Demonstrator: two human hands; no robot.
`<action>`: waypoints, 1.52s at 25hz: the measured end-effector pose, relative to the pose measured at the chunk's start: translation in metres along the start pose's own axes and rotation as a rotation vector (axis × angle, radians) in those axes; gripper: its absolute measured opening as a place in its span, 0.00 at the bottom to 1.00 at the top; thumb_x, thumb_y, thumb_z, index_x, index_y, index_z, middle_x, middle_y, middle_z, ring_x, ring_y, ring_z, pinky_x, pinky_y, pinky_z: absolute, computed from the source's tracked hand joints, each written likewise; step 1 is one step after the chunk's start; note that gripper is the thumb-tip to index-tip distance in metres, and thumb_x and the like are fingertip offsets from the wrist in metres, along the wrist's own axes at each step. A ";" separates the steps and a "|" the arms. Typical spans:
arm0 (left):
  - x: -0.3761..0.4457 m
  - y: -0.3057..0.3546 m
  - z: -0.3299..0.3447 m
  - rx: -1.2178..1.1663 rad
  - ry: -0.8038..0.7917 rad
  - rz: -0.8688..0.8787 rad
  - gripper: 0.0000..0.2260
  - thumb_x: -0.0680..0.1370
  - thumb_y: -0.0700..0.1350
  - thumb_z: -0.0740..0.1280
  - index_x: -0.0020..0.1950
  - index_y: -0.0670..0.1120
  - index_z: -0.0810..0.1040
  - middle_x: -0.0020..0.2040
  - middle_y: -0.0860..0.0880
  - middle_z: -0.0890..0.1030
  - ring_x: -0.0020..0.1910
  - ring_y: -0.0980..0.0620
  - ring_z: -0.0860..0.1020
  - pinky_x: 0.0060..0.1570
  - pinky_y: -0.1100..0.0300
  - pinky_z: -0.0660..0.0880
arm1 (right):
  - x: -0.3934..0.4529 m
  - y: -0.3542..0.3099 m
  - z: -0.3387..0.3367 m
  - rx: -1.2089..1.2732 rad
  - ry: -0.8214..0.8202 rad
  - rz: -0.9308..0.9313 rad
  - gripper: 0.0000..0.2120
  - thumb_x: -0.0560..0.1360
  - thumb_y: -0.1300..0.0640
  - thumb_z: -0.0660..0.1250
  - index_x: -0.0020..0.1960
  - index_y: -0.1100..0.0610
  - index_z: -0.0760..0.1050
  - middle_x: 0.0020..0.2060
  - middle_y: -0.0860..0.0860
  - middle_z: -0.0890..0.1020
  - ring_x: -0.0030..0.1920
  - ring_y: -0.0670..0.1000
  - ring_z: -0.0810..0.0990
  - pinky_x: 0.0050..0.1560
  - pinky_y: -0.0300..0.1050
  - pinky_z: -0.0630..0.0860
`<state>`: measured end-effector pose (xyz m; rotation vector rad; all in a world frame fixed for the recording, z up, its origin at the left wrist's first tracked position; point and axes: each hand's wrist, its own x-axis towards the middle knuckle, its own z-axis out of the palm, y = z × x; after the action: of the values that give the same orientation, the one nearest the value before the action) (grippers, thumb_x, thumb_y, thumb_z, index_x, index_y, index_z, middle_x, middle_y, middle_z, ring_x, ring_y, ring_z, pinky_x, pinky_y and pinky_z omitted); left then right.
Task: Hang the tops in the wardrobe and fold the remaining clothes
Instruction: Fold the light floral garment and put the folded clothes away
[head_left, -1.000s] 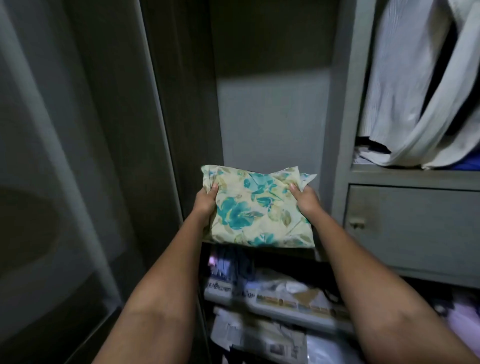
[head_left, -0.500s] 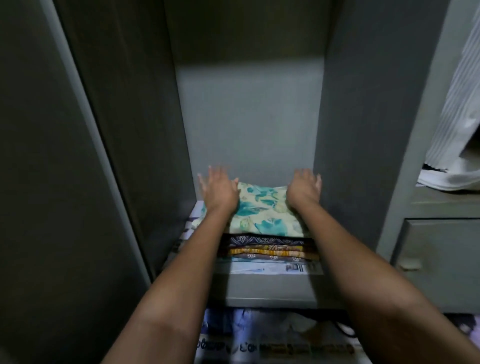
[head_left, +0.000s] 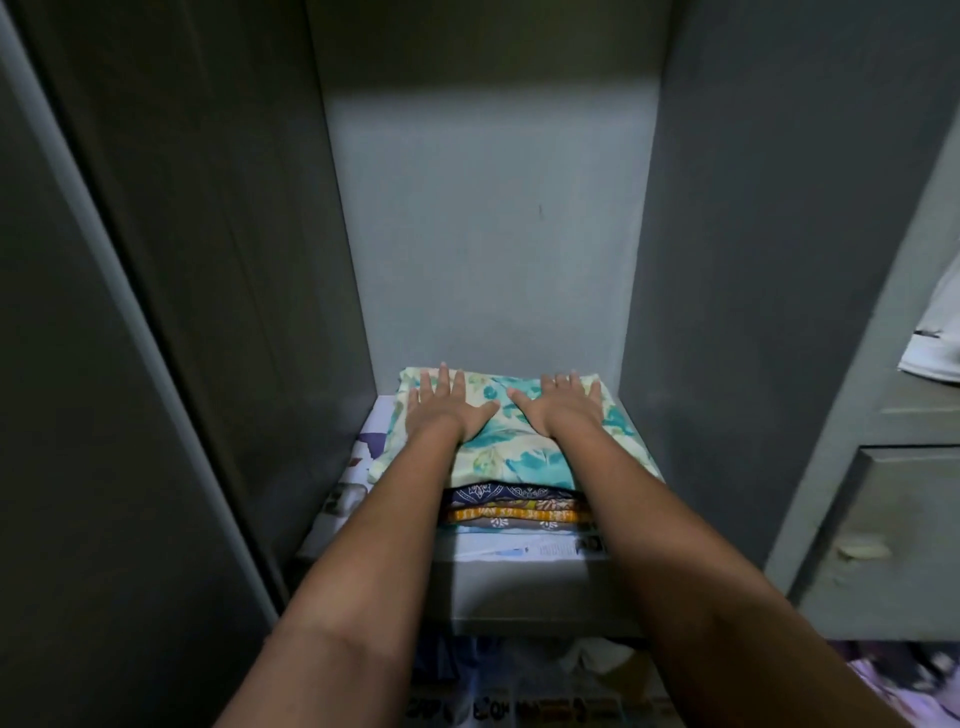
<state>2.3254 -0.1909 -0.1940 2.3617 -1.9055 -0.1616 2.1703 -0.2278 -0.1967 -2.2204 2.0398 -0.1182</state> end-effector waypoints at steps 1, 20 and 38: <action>0.000 0.000 0.000 -0.024 0.002 -0.017 0.39 0.76 0.69 0.49 0.79 0.48 0.42 0.78 0.49 0.38 0.77 0.45 0.38 0.74 0.49 0.39 | 0.000 0.001 0.000 0.006 -0.003 0.049 0.42 0.75 0.28 0.40 0.79 0.56 0.47 0.78 0.53 0.49 0.77 0.54 0.44 0.74 0.57 0.40; -0.132 0.034 -0.094 -1.343 0.315 0.114 0.30 0.80 0.61 0.53 0.77 0.45 0.56 0.77 0.48 0.58 0.76 0.49 0.58 0.75 0.50 0.55 | -0.111 0.049 -0.096 1.094 0.044 -0.206 0.36 0.80 0.38 0.51 0.78 0.60 0.46 0.77 0.55 0.52 0.77 0.55 0.52 0.73 0.50 0.51; -0.384 0.110 -0.011 -1.408 0.092 0.036 0.27 0.81 0.60 0.52 0.76 0.47 0.59 0.77 0.48 0.60 0.75 0.48 0.59 0.73 0.52 0.56 | -0.358 0.186 -0.037 1.225 -0.007 -0.054 0.37 0.79 0.37 0.52 0.78 0.58 0.48 0.77 0.53 0.53 0.76 0.54 0.53 0.74 0.50 0.52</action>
<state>2.1395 0.1617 -0.1600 1.2901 -1.0639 -0.9678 1.9510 0.1121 -0.1773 -1.4238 1.2489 -1.0252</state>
